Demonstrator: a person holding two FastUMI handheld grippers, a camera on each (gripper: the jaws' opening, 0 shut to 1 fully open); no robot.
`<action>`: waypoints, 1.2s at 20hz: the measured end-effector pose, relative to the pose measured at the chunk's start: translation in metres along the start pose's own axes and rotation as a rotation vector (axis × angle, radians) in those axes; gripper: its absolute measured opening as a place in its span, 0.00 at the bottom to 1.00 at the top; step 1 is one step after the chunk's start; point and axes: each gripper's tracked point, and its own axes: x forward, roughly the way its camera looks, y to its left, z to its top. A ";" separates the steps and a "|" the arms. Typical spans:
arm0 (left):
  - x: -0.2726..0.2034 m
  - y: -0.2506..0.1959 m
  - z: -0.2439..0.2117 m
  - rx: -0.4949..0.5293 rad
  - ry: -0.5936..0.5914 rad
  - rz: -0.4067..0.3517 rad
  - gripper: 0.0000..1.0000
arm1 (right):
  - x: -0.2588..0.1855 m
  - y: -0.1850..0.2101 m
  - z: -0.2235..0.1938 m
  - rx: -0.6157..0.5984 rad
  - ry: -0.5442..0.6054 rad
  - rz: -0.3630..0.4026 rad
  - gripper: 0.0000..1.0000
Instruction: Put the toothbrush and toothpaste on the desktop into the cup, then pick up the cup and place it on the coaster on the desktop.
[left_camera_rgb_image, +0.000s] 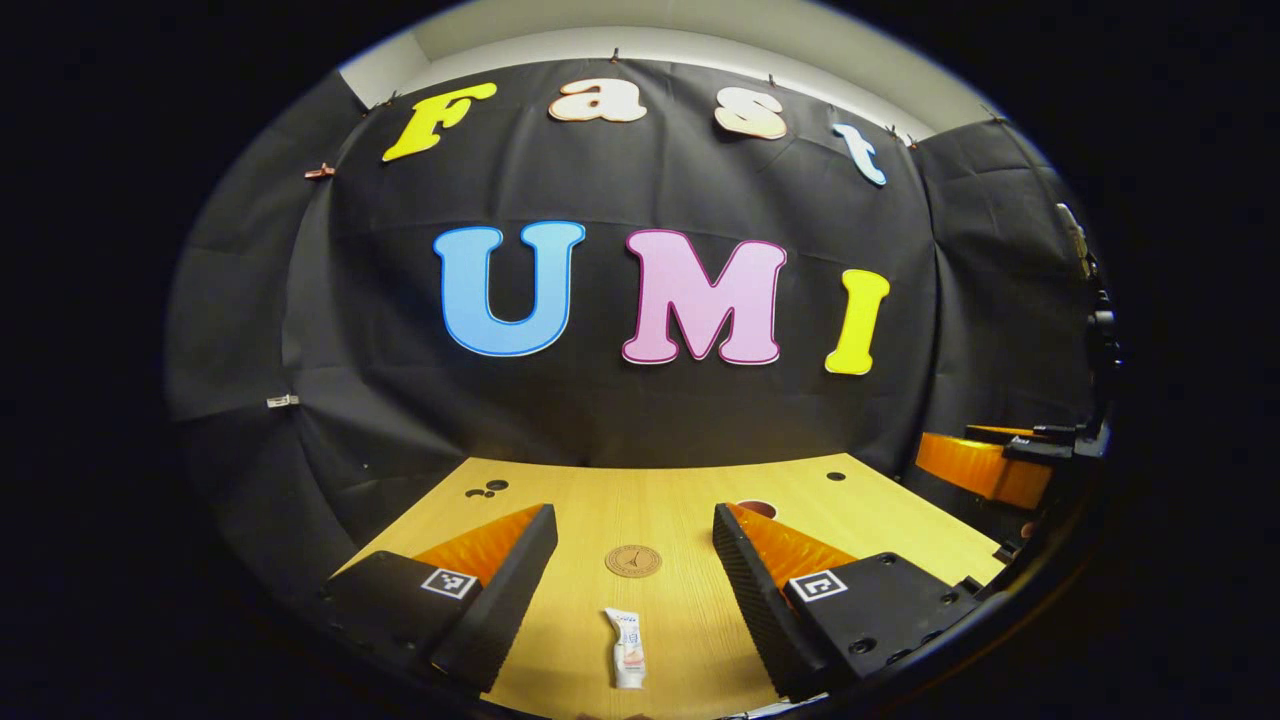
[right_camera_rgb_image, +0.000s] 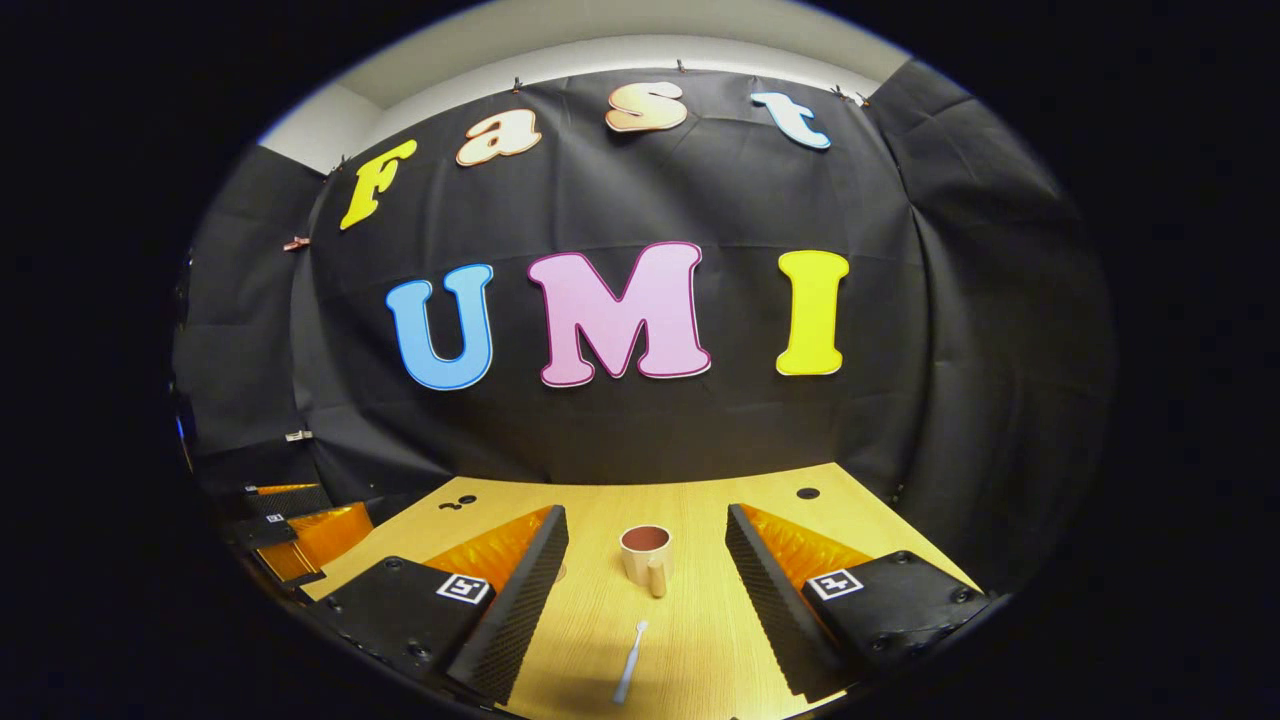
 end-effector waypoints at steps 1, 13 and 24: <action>0.000 0.000 -0.001 0.004 0.004 -0.002 0.98 | 0.001 -0.001 -0.002 0.001 0.003 -0.002 0.98; 0.013 -0.010 -0.084 0.020 0.218 -0.061 0.98 | 0.008 -0.020 -0.025 0.012 0.076 -0.020 0.98; 0.056 0.003 -0.171 0.047 0.443 0.013 0.97 | 0.042 -0.033 -0.051 0.059 0.158 0.013 0.98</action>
